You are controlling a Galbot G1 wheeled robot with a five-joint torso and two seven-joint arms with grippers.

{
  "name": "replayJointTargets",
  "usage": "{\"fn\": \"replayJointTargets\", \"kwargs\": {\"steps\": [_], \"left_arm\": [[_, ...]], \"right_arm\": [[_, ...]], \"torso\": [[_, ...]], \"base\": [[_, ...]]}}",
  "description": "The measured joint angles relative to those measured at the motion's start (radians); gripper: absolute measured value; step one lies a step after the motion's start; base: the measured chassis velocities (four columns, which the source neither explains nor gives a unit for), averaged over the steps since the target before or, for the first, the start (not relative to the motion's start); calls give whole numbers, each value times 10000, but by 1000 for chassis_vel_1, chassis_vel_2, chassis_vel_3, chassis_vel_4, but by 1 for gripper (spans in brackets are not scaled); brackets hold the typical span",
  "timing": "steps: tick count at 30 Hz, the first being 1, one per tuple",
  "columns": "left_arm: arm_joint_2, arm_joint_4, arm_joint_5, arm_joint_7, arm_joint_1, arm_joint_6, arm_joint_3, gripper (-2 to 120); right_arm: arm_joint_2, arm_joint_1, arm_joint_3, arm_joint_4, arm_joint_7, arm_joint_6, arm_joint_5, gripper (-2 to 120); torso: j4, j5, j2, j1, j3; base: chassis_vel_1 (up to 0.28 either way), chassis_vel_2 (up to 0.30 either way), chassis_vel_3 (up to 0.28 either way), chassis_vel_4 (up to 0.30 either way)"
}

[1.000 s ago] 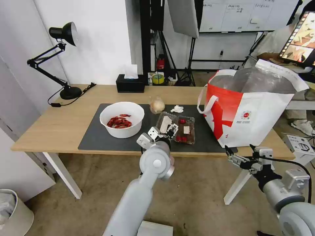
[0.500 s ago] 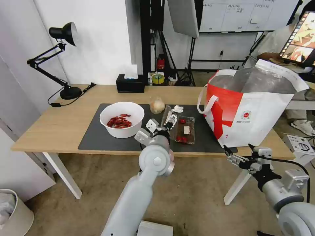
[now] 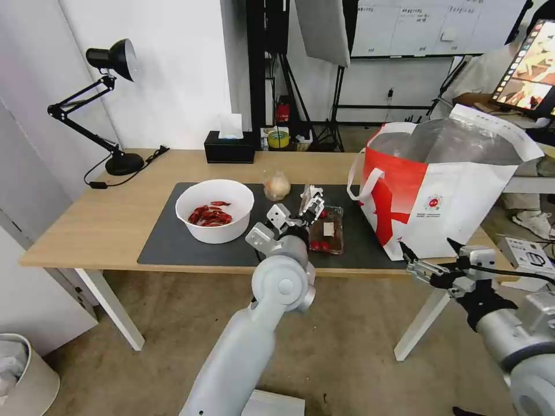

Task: Pick up the trash from the table and place it into the takeout bag.

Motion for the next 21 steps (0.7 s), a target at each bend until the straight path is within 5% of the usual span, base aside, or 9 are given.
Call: {"fn": "replayJointTargets", "kwargs": {"steps": [17, 21], "left_arm": [[0, -142, 297, 81, 215, 672, 582, 100], [134, 138, 1203, 175, -11, 989, 599, 100]], "right_arm": [[508, -344, 115, 23, 155, 33, 284, 100], [573, -429, 110, 15, 221, 35, 400, 100]], "torso": [[-1, 1, 0, 0, 0], [-1, 1, 0, 0, 0]], "base": [[0, 0, 0, 0], [0, 0, 0, 0]]}}
